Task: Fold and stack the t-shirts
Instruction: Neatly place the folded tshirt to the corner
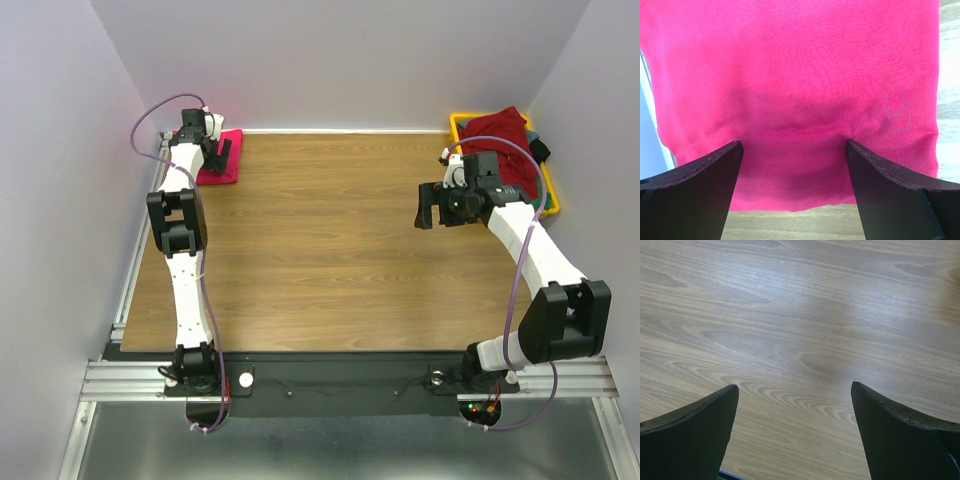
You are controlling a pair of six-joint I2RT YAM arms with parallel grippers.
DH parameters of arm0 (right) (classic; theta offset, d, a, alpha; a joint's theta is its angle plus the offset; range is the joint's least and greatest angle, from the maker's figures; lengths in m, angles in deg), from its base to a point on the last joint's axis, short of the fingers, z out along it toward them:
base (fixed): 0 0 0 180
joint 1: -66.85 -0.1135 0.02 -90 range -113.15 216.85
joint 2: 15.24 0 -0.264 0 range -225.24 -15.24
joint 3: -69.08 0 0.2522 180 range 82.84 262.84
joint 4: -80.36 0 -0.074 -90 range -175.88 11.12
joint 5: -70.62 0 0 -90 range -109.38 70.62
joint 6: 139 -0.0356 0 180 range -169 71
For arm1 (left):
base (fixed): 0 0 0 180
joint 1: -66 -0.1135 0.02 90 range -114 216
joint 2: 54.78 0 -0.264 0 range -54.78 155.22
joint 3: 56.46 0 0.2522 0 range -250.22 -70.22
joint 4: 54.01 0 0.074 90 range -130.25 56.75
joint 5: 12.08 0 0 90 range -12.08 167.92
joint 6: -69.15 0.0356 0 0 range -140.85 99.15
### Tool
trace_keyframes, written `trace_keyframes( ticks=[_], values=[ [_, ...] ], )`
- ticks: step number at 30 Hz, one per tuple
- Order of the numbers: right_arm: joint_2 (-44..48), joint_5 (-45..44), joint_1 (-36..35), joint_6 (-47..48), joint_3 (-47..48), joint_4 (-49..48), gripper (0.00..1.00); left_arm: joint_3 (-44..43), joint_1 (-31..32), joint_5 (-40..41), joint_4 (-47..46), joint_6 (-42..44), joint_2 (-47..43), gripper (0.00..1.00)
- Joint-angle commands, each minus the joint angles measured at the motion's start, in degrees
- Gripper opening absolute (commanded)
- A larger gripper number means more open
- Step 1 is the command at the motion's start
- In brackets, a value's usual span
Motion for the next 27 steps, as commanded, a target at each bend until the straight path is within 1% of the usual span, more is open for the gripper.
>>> trace_keyframes(
  ticks=[1, 6, 18, 20, 23, 24, 27],
  values=[
    [0.4, 0.6, 0.3, 0.6, 2.3, -0.4, 1.00, -2.9, -1.0, 3.1, 0.0, 2.9, 2.0, 0.97],
    [0.7, 0.6, 0.3, 0.6, 2.3, -0.3, 1.00, -4.4, -1.1, 3.6, -0.7, 4.7, 2.5, 0.97],
    [1.4, 0.2, 0.2, 0.6, 2.2, -0.1, 1.00, -6.7, -2.0, 5.2, -2.4, 5.6, 3.5, 0.99],
    [1.5, 0.2, 0.3, 0.6, 2.1, 0.0, 1.00, -6.2, -2.0, 4.0, -2.6, 5.9, 2.6, 0.98],
    [1.4, 0.6, 0.3, 0.6, 2.4, 0.0, 1.00, -4.2, -1.8, 1.5, -4.2, 6.2, -1.1, 0.98],
    [1.4, 0.8, 0.2, 0.5, 2.6, 0.0, 1.00, -3.8, -1.7, 1.2, -4.7, 6.4, -3.4, 0.98],
    [1.7, 0.9, 0.3, 0.5, 3.2, 0.1, 1.00, -3.9, -1.6, 0.8, -4.9, 6.5, -6.7, 0.98]
  ],
)
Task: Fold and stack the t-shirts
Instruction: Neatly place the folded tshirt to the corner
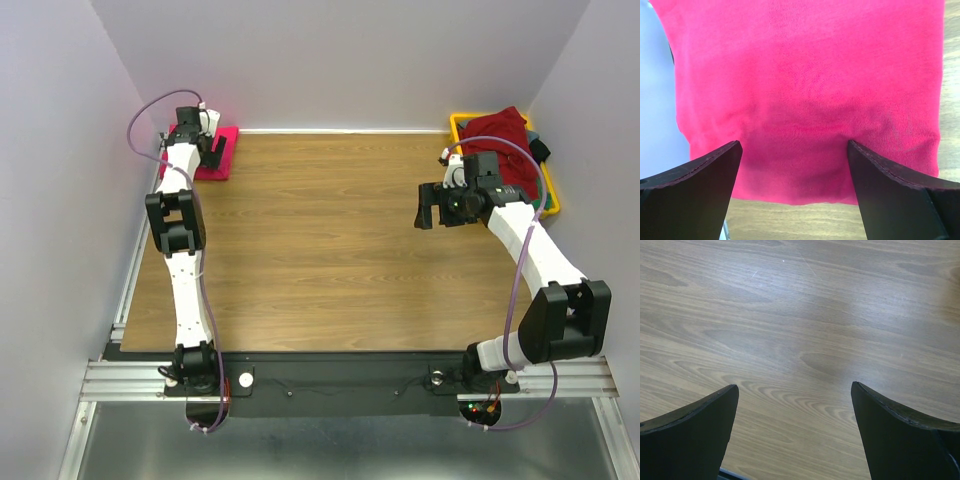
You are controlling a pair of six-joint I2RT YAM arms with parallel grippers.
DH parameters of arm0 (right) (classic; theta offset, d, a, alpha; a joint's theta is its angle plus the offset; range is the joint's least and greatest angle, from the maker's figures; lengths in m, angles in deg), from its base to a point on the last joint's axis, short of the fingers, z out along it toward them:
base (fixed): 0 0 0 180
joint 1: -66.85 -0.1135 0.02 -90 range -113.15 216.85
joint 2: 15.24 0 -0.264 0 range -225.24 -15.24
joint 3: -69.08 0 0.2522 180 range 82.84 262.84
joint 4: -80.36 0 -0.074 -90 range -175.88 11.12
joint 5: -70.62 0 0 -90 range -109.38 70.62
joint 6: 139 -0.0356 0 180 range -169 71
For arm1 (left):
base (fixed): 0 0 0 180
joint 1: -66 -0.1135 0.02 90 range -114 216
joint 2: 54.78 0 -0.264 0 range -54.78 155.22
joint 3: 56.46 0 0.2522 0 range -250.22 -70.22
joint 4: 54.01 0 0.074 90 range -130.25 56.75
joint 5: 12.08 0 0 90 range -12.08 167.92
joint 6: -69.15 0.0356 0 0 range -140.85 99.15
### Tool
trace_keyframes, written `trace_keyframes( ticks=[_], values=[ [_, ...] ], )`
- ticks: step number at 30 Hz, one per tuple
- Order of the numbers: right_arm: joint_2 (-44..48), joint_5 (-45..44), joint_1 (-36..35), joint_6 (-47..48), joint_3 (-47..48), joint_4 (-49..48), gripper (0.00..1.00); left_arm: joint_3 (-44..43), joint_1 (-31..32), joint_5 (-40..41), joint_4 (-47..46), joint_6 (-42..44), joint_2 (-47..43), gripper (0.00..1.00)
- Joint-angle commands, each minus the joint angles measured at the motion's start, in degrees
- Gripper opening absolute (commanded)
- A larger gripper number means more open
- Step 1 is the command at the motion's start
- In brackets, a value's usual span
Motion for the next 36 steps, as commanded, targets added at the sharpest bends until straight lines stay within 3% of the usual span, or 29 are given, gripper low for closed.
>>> trace_keyframes(
  ticks=[1, 7, 11, 15, 19, 28, 36],
  values=[
    [1.8, 0.8, 0.2, 0.5, 3.3, -0.1, 1.00, -0.1, -0.4, -3.0, -1.9, 1.2, -11.5, 0.98],
    [3.2, 1.5, 0.3, 0.4, 3.4, 0.0, 1.00, 2.6, -0.4, -7.3, -3.1, 0.5, -23.9, 0.98],
    [4.7, 1.7, 0.3, 0.5, 3.6, 0.0, 1.00, 4.2, -0.2, -13.4, 1.4, -1.3, -31.0, 0.99],
    [6.4, 1.6, 0.2, 0.9, 3.7, 0.4, 1.00, 11.7, 1.8, -13.6, 3.9, -2.7, -39.9, 0.99],
    [7.7, 1.3, 0.3, 1.7, 3.5, 1.7, 1.00, 23.6, 4.7, -14.5, 5.3, -4.0, -52.4, 0.99],
    [11.2, -0.2, 0.3, 3.5, -1.8, 3.9, 1.00, 60.0, 8.4, -18.0, 0.5, -9.4, -77.3, 0.99],
    [13.8, 2.1, 0.2, 3.3, -7.4, 4.6, 1.00, 76.9, 9.0, -16.8, -1.9, -6.2, -93.1, 0.99]
  ],
)
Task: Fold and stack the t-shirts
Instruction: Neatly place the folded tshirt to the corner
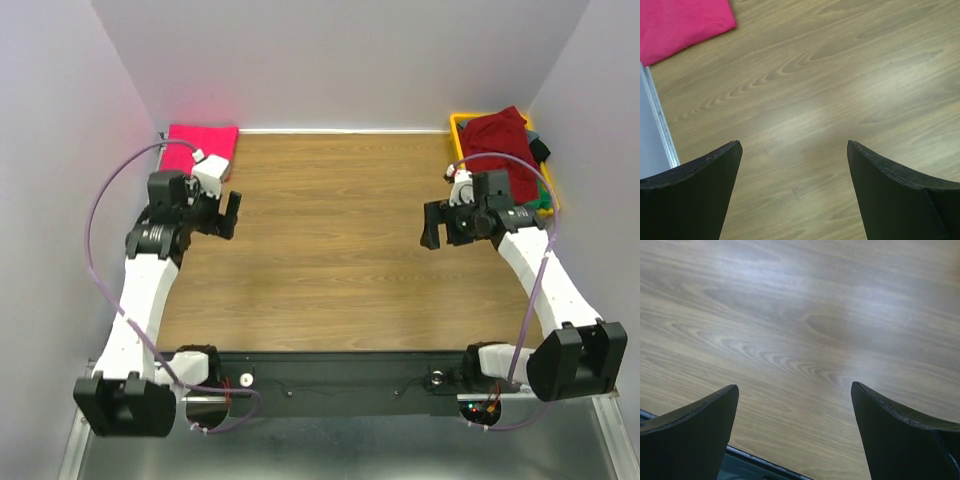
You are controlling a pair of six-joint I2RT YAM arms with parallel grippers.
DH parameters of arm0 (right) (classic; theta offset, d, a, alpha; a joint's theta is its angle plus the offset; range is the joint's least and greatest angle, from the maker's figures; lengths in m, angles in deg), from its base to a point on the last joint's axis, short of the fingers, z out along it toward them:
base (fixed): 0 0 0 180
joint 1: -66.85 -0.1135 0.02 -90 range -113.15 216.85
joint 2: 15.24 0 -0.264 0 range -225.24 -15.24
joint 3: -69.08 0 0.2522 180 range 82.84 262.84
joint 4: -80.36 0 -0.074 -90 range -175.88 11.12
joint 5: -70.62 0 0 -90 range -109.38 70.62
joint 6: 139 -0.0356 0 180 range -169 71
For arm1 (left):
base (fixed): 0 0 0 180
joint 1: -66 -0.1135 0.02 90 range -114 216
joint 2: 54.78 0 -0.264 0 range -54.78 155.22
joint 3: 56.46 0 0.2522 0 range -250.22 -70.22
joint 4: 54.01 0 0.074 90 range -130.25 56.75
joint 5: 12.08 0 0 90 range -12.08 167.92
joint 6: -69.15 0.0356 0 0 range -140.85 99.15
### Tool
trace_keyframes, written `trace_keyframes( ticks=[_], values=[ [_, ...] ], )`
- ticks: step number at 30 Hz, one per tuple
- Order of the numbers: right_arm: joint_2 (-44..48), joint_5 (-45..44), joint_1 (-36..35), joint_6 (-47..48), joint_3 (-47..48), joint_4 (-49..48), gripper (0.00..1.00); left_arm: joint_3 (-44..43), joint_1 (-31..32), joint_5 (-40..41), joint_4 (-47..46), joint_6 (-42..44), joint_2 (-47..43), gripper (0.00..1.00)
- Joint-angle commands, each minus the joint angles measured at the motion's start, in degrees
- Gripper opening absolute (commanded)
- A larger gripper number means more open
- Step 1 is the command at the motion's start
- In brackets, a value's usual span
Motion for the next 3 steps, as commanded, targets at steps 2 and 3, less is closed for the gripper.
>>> trace_keyframes(
  ticks=[2, 3],
  values=[
    [4.1, 1.9, 0.2, 0.6, -2.2, 0.6, 1.00, 5.6, 0.2, 0.1, -4.7, 1.5, -9.6, 0.99],
    [4.5, 1.7, 0.2, 0.5, -2.4, 0.6, 1.00, 6.1, 0.2, 0.5, -4.9, 1.5, -10.5, 0.98]
  ],
)
